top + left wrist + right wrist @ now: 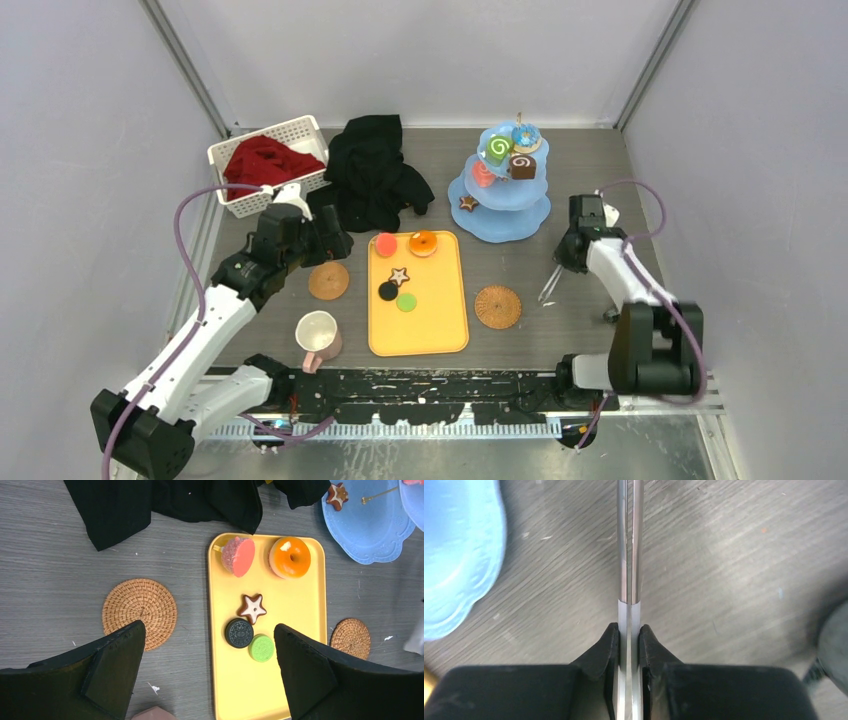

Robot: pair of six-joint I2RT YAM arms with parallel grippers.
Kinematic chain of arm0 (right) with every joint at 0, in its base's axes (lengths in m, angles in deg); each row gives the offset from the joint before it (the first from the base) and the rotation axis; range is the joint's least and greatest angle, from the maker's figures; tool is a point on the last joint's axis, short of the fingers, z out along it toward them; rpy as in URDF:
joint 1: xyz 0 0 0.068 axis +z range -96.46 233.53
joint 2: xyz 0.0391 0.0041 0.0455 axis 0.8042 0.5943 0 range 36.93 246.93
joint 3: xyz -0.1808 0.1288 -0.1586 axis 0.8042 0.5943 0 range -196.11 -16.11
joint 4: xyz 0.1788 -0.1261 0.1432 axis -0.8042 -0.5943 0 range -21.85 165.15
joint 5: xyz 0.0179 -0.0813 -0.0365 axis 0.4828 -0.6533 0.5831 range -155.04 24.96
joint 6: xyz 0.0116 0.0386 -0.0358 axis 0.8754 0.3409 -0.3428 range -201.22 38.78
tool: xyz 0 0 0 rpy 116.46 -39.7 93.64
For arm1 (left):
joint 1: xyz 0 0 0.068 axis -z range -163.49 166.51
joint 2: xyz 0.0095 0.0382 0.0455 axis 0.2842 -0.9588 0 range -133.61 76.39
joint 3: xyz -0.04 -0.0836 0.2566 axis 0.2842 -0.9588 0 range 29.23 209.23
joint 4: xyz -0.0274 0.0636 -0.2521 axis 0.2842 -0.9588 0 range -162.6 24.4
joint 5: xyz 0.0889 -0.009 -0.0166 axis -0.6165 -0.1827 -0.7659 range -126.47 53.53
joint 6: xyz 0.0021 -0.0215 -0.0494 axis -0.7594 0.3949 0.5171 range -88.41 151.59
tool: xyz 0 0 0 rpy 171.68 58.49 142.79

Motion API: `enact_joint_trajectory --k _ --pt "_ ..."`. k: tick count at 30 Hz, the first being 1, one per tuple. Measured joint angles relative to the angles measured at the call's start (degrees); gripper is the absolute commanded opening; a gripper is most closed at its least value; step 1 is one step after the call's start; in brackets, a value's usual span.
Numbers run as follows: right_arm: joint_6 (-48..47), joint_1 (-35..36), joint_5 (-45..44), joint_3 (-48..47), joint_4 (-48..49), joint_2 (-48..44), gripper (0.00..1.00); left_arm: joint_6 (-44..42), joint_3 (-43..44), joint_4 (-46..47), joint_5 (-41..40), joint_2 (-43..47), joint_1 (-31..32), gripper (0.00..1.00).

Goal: Serve the afternoon tea
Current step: Pick up the clamp from the center of the board.

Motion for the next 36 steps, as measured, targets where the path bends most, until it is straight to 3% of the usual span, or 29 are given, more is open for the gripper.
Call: enact_joint_trajectory --k 5,12,17,22,30,36 --pt "1.03 0.02 4.39 -0.11 -9.25 -16.68 0.01 -0.28 0.20 0.02 -0.13 -0.55 0.00 0.99" --pt "3.85 0.31 20.74 -0.28 -22.99 -34.23 0.01 -0.22 2.40 -0.50 -1.05 -2.45 0.00 0.99" --pt "3.32 4.35 27.78 -1.90 -30.47 -34.62 0.01 -0.55 4.68 -1.38 -4.24 -2.89 0.00 0.99" --pt "1.49 13.77 30.32 -2.10 -33.18 -33.59 0.01 -1.05 5.66 -2.32 -8.41 -2.38 0.00 0.99" --pt "1.20 34.64 35.52 1.31 -28.52 -31.71 0.03 -0.39 6.08 -4.20 -10.14 -1.27 0.00 0.99" --pt "1.46 36.92 37.83 1.25 -22.67 -26.58 0.07 1.29 6.05 -3.30 -9.09 -1.03 0.00 0.99"
